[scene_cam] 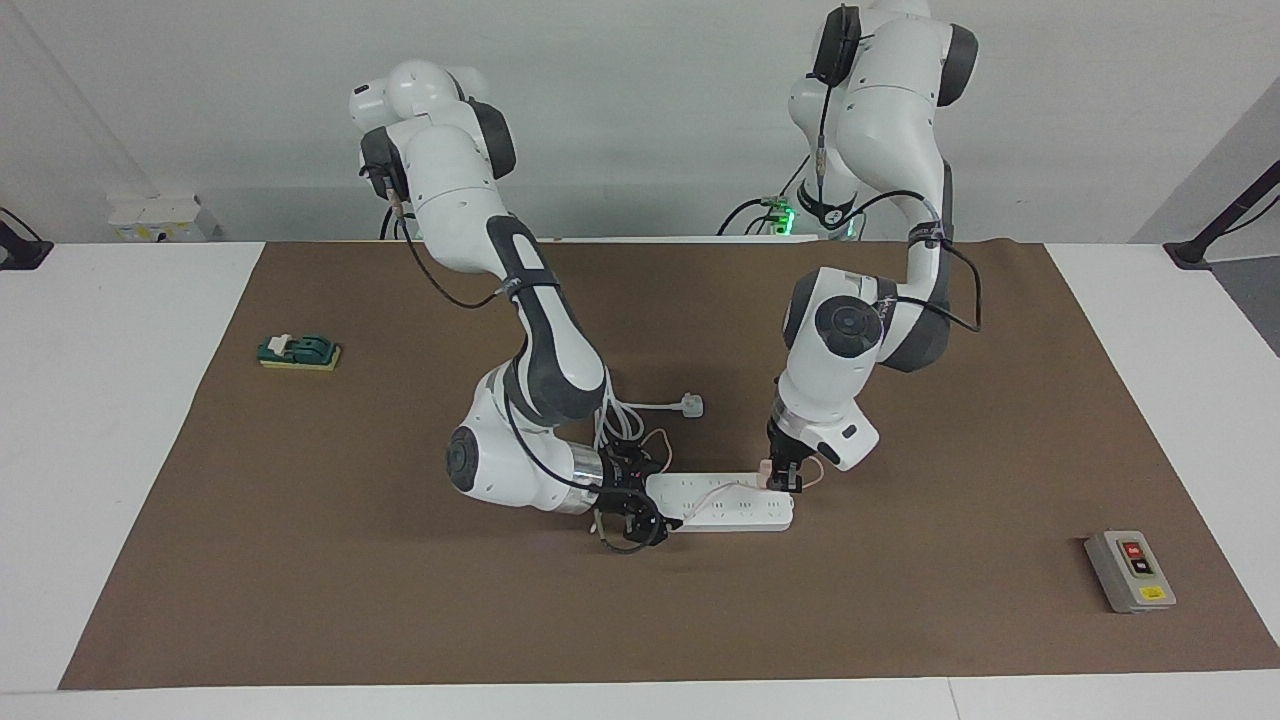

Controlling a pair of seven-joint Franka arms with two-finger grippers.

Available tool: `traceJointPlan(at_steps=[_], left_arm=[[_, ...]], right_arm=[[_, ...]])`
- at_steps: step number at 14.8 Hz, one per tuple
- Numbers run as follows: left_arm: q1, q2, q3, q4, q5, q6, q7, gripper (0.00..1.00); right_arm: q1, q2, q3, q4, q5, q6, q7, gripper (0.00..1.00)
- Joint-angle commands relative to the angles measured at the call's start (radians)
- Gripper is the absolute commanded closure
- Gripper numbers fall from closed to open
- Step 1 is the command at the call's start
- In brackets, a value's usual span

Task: Unplug charger and place it aside
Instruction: 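Grasp the charger with the left gripper while the right gripper grips the strip, then pull the charger out with the left gripper while the right gripper holds the strip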

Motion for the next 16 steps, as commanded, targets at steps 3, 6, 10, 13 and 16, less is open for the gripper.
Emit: traceJointPlan(at_steps=[3,6,10,13,16], left_arm=[[-0.012,-0.042,0.012,-0.071,0.027,0.044,-0.007,1.0],[-0.015,-0.044,0.012,-0.072,0.027,0.042,-0.009,1.0],[-0.015,-0.042,0.012,-0.072,0.027,0.042,-0.009,1.0],[-0.019,-0.042,0.012,-0.072,0.027,0.044,-0.009,1.0],[-0.019,-0.044,0.012,-0.072,0.027,0.044,-0.009,1.0]], right_arm=[[0.0,0.045,0.006,0.037,0.039,0.023,0.021,0.0],[0.0,0.045,0.006,0.032,0.039,0.028,0.02,0.0],[0.007,0.047,0.006,0.017,0.046,0.04,0.017,0.02],[0.007,0.047,0.006,0.016,0.046,0.055,0.015,0.29],[0.021,0.045,0.006,0.0,0.048,0.097,0.014,0.5]])
